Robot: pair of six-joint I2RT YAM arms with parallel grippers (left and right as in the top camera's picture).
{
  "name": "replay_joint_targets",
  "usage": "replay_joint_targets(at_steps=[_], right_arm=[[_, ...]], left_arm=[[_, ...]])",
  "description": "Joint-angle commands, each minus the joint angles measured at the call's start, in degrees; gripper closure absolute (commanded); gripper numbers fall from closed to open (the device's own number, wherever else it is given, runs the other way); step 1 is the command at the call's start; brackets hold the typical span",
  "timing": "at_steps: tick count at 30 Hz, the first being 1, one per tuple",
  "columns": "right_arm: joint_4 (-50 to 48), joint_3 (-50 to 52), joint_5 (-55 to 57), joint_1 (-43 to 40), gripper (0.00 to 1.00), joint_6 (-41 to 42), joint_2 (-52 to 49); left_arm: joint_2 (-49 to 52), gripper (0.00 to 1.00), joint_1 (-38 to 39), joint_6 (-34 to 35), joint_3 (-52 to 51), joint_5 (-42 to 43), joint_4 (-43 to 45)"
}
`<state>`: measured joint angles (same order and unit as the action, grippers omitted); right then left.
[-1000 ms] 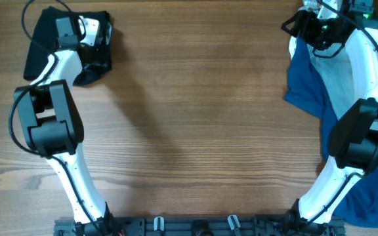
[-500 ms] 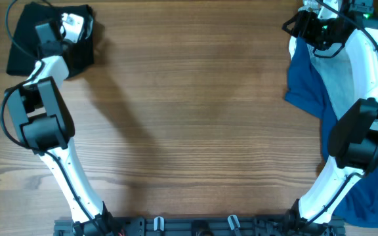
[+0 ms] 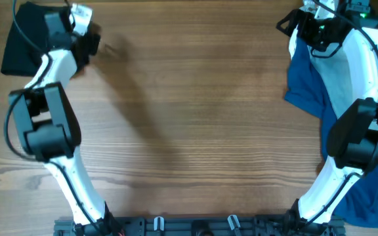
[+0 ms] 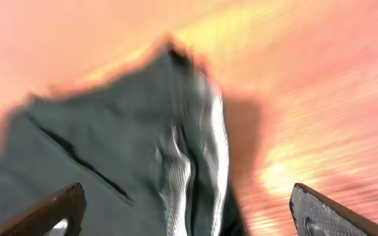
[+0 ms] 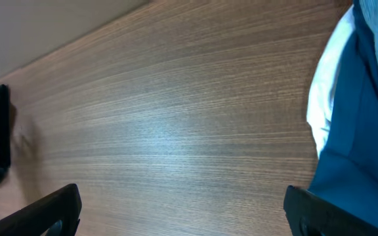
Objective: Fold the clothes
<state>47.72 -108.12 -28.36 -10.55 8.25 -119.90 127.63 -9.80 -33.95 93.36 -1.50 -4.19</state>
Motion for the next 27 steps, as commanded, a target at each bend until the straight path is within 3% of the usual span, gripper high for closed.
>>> replay_joint_targets(at_steps=[1,4,6,11,19,23,26,27], right_arm=[[-1.2,0.2,1.4,0.2,0.00,-0.7,-0.6],[-1.5,0.2,5.7,0.2,0.00,-0.6,-0.6],[-1.6,0.2,6.1,0.2,0.00,-0.6,-0.6],[-1.6,0.2,6.1,0.2,0.00,-0.6,-0.6],[-1.6,0.2,6.1,0.2,0.00,-0.6,-0.6],[-1.6,0.2,6.1,0.2,0.00,-0.6,-0.6],[-1.6,0.2,6.1,0.2,0.00,-0.6,-0.6],[-1.6,0.2,6.1,0.2,0.01,-0.6,-0.6]], left_arm=[[-18.2,0.00,3.0,19.2,0.5,-1.2,-9.0],[-33.8,0.00,6.8,38.8,0.5,-0.1,-28.2],[-41.2,0.00,9.5,45.0,0.5,2.5,-35.4],[-53.9,0.00,15.0,45.4,0.5,3.8,-43.1],[-56.6,0.00,15.0,45.3,0.5,5.5,-54.7],[-56.7,0.00,14.9,45.1,0.3,5.7,-65.6],[-57.1,0.00,15.7,45.2,-0.6,5.4,-62.2],[-58.9,0.00,15.5,45.1,-3.6,5.3,-56.3]])
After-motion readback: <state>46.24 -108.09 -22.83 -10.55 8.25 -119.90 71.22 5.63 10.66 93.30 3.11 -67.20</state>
